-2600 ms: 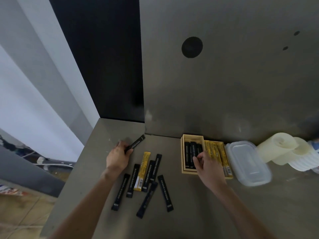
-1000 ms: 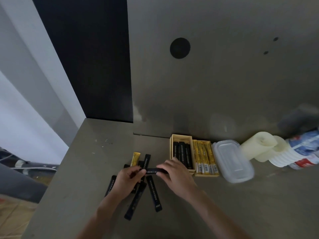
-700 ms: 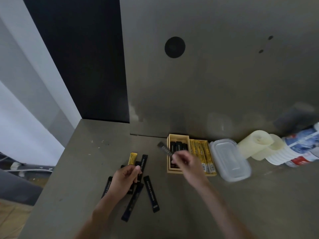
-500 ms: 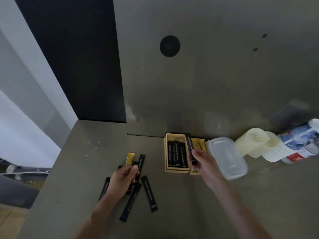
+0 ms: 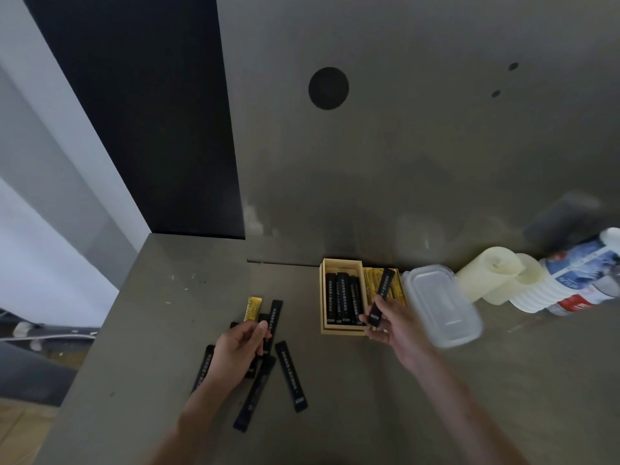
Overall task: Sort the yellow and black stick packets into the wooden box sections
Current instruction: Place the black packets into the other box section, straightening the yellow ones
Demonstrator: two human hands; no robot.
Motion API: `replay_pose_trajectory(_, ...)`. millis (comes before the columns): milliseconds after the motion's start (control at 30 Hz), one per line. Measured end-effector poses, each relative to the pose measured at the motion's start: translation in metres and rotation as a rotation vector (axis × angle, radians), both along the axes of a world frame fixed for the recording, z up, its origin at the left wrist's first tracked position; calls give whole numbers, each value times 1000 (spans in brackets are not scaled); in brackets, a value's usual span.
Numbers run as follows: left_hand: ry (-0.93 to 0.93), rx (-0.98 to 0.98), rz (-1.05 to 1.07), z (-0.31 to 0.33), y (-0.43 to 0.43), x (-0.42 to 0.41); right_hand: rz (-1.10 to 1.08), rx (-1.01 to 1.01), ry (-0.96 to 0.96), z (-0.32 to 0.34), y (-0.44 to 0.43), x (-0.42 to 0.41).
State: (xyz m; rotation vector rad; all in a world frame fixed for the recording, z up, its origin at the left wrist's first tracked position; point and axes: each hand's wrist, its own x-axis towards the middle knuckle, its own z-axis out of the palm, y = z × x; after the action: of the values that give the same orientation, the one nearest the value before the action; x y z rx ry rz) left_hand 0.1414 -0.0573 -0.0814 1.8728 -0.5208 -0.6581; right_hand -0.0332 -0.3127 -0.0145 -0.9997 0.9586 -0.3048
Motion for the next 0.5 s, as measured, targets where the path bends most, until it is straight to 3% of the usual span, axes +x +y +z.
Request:
replay_pose_trajectory(133,-17,11,-7,0,1,0,14,-179,160,-3,-3,4)
replay_pose_trajectory(333,-12,13,-9,1,1,0,341,-977,535,1,-3,19)
replay_pose_trajectory(500,-6,20,5,1,-1,1,376,-1208,662,-11,4,32)
